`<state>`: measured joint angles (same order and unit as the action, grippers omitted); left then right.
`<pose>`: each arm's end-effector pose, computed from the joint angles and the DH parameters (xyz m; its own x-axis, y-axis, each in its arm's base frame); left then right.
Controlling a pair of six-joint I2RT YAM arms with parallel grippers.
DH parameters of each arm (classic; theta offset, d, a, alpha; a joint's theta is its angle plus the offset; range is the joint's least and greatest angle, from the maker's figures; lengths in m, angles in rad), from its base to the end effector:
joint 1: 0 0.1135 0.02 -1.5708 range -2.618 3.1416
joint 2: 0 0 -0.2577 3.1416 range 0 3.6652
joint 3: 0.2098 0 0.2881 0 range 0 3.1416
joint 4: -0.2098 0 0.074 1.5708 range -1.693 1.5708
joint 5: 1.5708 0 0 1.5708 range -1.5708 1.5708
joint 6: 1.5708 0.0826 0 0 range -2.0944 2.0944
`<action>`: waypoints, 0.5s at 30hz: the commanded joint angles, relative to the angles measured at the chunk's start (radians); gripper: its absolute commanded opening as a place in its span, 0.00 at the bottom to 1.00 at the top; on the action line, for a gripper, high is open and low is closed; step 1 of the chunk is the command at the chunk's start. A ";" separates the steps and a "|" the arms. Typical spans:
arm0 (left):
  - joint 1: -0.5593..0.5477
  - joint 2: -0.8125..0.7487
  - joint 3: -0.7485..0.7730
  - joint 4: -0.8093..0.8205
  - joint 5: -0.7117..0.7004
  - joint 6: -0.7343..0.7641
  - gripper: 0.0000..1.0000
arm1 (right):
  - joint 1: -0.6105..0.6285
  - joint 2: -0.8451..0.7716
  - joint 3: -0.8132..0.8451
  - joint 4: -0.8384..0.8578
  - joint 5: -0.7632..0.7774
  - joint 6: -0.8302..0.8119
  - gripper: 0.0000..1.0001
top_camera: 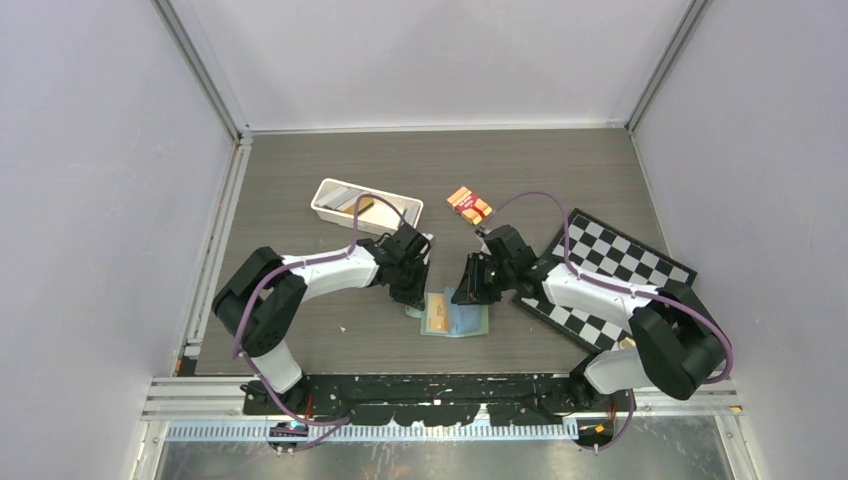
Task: Put the credit cards into the card holder
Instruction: Turn over the card holder at the center of the board.
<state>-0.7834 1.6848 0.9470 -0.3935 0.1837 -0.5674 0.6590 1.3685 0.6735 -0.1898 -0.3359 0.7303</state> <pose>0.2474 -0.2677 0.0839 -0.9432 0.1937 -0.2700 0.2870 0.8844 -0.3681 0.2358 0.2171 0.1140 -0.9515 0.0597 -0.3018 -0.1455 0.7769 0.6126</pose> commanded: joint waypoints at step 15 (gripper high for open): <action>-0.010 0.034 -0.001 0.026 -0.004 0.009 0.00 | -0.002 0.037 -0.033 0.153 -0.062 0.060 0.20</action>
<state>-0.7834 1.6848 0.9470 -0.3931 0.1837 -0.5671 0.6590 1.4010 0.6483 -0.1066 -0.3729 0.7677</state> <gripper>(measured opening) 0.007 0.204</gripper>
